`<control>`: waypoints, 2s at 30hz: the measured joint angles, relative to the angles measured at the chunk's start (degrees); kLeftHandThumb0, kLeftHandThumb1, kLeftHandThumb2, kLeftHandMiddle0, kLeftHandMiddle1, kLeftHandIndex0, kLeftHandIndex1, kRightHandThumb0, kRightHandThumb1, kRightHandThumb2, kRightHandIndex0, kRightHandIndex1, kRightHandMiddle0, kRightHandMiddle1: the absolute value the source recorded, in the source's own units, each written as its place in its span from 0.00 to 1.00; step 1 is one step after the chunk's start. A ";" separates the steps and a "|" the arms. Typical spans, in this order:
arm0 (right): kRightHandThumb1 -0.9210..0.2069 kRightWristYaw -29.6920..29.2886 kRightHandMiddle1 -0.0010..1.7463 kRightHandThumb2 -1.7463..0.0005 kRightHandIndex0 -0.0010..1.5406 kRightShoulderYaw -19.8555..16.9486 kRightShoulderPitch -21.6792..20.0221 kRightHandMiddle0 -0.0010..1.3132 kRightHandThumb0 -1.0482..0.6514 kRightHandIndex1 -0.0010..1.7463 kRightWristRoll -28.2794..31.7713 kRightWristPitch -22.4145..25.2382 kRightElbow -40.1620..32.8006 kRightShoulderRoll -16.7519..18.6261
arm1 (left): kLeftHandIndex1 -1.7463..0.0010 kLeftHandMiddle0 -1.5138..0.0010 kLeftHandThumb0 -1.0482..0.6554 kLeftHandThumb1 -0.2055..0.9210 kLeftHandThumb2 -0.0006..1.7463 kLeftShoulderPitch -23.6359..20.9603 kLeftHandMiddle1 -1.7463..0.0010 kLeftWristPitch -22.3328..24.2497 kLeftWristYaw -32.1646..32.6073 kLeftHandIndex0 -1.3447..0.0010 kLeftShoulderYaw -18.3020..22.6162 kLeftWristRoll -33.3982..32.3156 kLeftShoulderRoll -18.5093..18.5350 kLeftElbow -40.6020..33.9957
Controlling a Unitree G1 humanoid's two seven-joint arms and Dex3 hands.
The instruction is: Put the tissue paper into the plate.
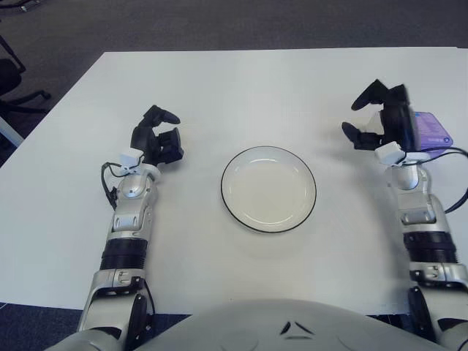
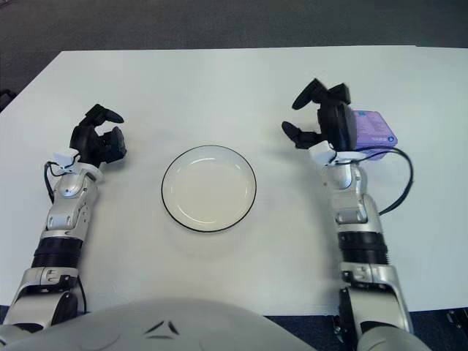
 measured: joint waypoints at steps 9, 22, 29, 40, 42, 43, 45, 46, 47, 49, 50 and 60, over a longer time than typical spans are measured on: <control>0.02 -1.70 0.71 0.70 0.14 0.57 -1.90 0.02 0.22 0.63 -8.88 1.28 -0.82 -5.42 | 0.00 0.15 0.34 0.51 0.71 -0.10 0.00 0.01 0.08 0.58 0.09 -0.11 -0.08 0.21; 0.00 1.86 0.51 0.66 0.04 0.02 -3.65 0.00 0.07 0.37 -12.02 2.01 1.15 -16.77 | 0.00 0.14 0.34 0.51 0.72 -0.67 0.00 0.00 0.07 0.57 0.55 -0.33 -0.31 1.19; 0.00 7.32 0.37 0.63 0.01 -0.15 -2.88 0.00 0.04 0.23 -10.56 -0.93 1.97 -23.38 | 0.00 0.14 0.34 0.51 0.72 -0.67 0.00 0.00 0.06 0.57 0.82 -0.33 -0.31 1.36; 0.00 12.85 0.22 0.59 0.00 -0.20 -0.29 0.00 0.01 0.07 -9.82 -4.00 3.69 -29.77 | 0.00 0.15 0.34 0.51 0.72 -0.69 0.00 0.01 -0.62 0.57 1.45 -1.40 -0.31 1.90; 0.00 14.01 0.18 0.59 0.00 -0.15 -0.04 0.00 0.00 0.03 -9.84 -3.87 3.53 -30.10 | 0.00 0.15 0.34 0.51 0.72 -0.71 0.00 0.02 -1.02 0.57 1.63 -1.67 -0.28 2.12; 0.00 14.65 0.17 0.59 0.00 -0.12 0.11 0.00 0.00 0.02 -9.85 -3.69 3.38 -30.25 | 0.00 0.15 0.34 0.51 0.72 -0.73 0.00 0.02 -1.22 0.57 1.74 -1.79 -0.27 2.24; 0.00 15.98 0.13 0.61 0.00 -0.05 0.47 0.00 0.00 0.01 -9.95 -3.19 2.98 -30.62 | 0.00 0.15 0.34 0.51 0.72 -0.79 0.00 0.02 -1.68 0.57 1.95 -1.94 -0.27 2.43; 0.00 16.64 0.12 0.62 0.00 -0.02 0.61 0.00 0.00 0.01 -10.07 -2.85 2.77 -30.78 | 0.00 0.15 0.34 0.51 0.72 -0.82 0.00 0.02 -1.88 0.57 2.01 -2.00 -0.26 2.53; 0.00 17.16 0.11 0.62 0.00 -0.02 0.75 0.00 0.00 0.00 -10.19 -2.48 2.53 -30.90 | 0.00 0.15 0.34 0.51 0.72 -0.85 0.00 0.02 -2.07 0.57 2.07 -2.05 -0.26 2.63; 0.00 17.93 0.08 0.64 0.00 0.01 0.93 0.00 0.00 0.00 -10.38 -1.86 2.33 -31.06 | 0.00 0.15 0.34 0.51 0.72 -0.92 0.00 0.02 -2.41 0.57 2.22 -2.11 -0.26 2.80; 0.00 18.24 0.06 0.64 0.00 0.01 0.98 0.00 0.00 0.00 -10.53 -1.57 2.30 -31.10 | 0.00 0.15 0.34 0.50 0.72 -0.96 0.00 0.02 -2.60 0.57 2.30 -2.13 -0.26 2.89; 0.00 21.28 0.00 0.72 0.00 -0.09 3.02 0.00 0.00 0.00 -10.07 -0.52 2.36 -32.07 | 0.00 0.15 0.34 0.49 0.73 -1.45 0.00 -0.48 -3.16 0.56 2.82 -2.10 -0.27 3.97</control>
